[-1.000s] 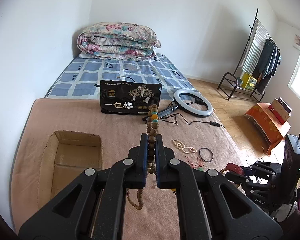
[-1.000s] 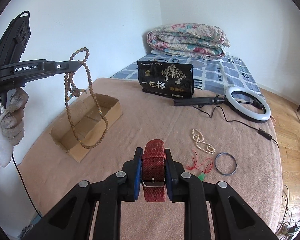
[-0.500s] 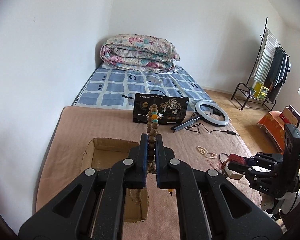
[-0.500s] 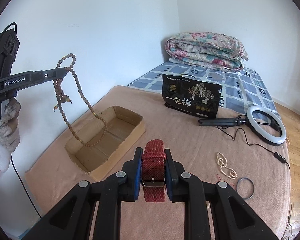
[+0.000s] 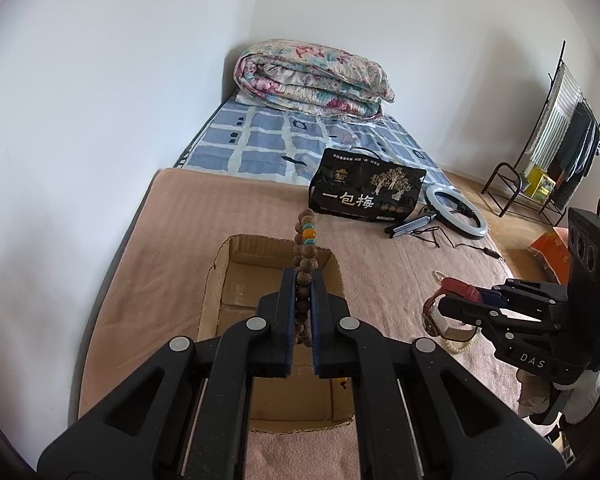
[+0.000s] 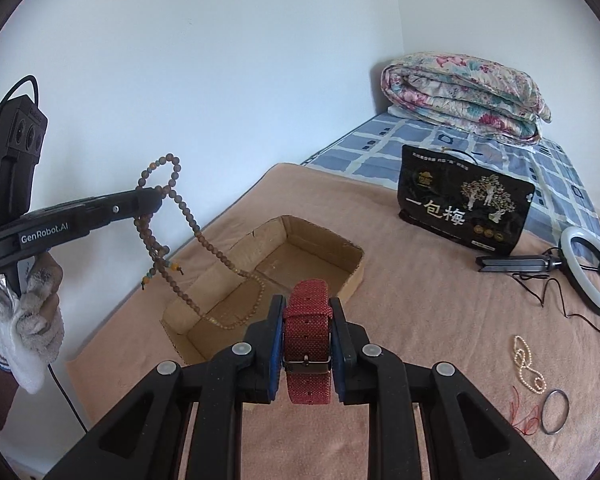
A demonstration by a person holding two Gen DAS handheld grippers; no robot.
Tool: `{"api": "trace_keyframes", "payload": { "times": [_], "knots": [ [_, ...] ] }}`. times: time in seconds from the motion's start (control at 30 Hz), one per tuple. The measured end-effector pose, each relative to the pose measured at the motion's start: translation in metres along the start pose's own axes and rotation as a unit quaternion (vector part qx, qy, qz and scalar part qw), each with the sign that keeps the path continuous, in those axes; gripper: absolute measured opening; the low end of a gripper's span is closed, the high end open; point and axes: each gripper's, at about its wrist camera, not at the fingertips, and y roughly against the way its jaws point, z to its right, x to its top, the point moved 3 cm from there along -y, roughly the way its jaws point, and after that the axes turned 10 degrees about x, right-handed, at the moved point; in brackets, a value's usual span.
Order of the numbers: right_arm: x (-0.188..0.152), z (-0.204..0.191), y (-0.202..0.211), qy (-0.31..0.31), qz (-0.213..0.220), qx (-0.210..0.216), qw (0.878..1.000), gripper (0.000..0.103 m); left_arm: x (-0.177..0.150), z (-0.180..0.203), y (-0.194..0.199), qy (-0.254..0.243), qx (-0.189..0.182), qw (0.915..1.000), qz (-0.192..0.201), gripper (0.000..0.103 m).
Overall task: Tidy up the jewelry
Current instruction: 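Carry the bead necklace and red watch strap over the cardboard box with both tools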
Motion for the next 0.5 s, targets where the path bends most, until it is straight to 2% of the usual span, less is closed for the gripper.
{"api": "trace_keyframes", "payload": {
  "times": [0.23,0.5],
  "knots": [
    [0.005,-0.013,-0.048,-0.006,-0.015,0.021,1.0,0.019,-0.014,-0.017,-0.024,0.012,-0.004,0.9996,-0.025,0.004],
    [0.001,-0.014,-0.089,-0.01,-0.038,0.027,0.999,0.019,-0.028,-0.02,-0.043,0.001,-0.001,0.9992,-0.041,0.004]
  ]
}}
